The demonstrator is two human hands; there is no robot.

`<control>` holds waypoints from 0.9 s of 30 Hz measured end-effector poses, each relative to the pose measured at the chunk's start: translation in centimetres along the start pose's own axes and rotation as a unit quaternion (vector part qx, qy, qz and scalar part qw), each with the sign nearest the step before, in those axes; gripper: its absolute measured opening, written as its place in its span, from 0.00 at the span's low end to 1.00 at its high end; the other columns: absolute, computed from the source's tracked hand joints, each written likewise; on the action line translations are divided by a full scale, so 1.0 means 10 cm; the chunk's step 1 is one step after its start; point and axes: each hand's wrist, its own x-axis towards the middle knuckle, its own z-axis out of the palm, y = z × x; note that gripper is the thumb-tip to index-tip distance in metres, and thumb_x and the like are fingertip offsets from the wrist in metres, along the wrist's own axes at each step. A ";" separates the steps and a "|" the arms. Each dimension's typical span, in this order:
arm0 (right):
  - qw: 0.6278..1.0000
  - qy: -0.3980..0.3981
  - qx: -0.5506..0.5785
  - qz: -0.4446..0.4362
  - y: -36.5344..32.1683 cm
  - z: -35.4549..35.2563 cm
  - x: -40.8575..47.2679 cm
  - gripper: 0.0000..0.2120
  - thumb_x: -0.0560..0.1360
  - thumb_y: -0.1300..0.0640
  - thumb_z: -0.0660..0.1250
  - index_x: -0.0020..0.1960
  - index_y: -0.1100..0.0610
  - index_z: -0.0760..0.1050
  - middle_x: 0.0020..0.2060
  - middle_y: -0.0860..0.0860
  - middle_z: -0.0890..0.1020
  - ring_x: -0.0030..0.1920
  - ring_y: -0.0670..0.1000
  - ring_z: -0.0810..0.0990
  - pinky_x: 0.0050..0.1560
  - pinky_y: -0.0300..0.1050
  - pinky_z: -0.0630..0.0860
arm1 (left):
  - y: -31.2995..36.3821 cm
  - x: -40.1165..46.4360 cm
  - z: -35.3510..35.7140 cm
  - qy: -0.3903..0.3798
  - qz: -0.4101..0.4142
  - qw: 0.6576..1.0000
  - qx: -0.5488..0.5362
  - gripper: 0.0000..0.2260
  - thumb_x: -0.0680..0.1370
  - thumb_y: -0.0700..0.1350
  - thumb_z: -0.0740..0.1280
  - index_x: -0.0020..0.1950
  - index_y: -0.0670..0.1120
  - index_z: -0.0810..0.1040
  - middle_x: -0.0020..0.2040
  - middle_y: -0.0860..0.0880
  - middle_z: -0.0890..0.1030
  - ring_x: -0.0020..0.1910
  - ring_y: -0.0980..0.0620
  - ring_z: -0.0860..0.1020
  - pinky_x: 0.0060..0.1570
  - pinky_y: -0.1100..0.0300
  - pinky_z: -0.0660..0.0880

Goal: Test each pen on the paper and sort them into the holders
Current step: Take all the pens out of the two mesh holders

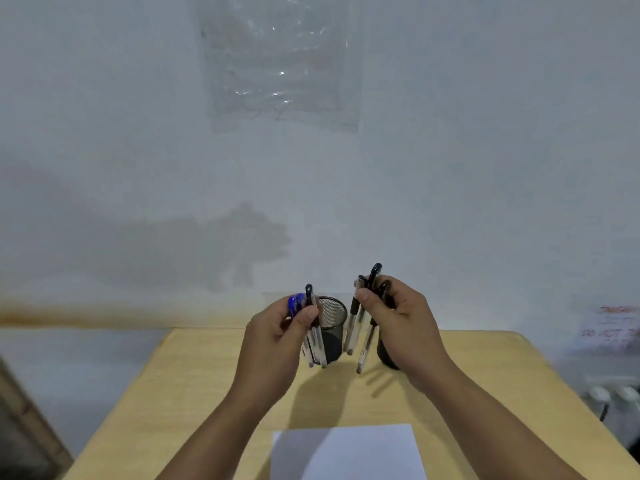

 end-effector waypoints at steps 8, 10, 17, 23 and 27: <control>0.978 -0.138 0.003 0.154 0.17 0.61 -0.73 0.05 0.77 0.52 0.70 0.46 0.50 0.84 0.42 0.45 0.87 0.48 0.47 0.84 0.49 0.45 0.76 | -0.19 -0.62 -0.75 -0.084 -0.197 0.977 0.004 0.09 0.80 0.48 0.66 0.51 0.45 0.83 0.46 0.48 0.86 0.45 0.48 0.84 0.50 0.49 0.81; 0.964 -0.162 0.004 0.209 0.26 0.78 -0.87 0.07 0.77 0.52 0.70 0.47 0.53 0.84 0.40 0.49 0.87 0.43 0.50 0.82 0.45 0.45 0.74 | -0.28 -0.74 -0.91 -0.104 -0.224 0.969 0.019 0.10 0.80 0.49 0.67 0.50 0.44 0.82 0.46 0.47 0.86 0.44 0.49 0.84 0.47 0.51 0.80; 0.918 -0.227 0.006 0.326 0.52 1.25 -1.15 0.08 0.75 0.53 0.71 0.43 0.58 0.77 0.37 0.57 0.81 0.35 0.54 0.77 0.34 0.44 0.69 | -0.59 -0.93 -1.25 -0.114 -0.317 0.940 0.049 0.11 0.79 0.48 0.69 0.50 0.41 0.82 0.42 0.47 0.85 0.35 0.54 0.81 0.34 0.60 0.77; 0.903 -0.217 -0.043 0.368 0.56 1.52 -1.21 0.11 0.74 0.54 0.73 0.42 0.61 0.75 0.30 0.58 0.78 0.25 0.54 0.73 0.30 0.45 0.70 | -0.85 -0.99 -1.33 -0.113 -0.347 0.925 0.103 0.15 0.76 0.51 0.72 0.43 0.38 0.81 0.35 0.42 0.79 0.32 0.47 0.78 0.36 0.49 0.80; 0.908 -0.210 -0.067 0.357 0.58 1.57 -1.23 0.13 0.73 0.51 0.74 0.42 0.61 0.76 0.27 0.54 0.74 0.23 0.51 0.73 0.31 0.42 0.75 | -0.94 -0.99 -1.34 -0.083 -0.314 0.933 0.157 0.24 0.72 0.60 0.72 0.42 0.37 0.81 0.34 0.43 0.79 0.31 0.47 0.76 0.36 0.52 0.76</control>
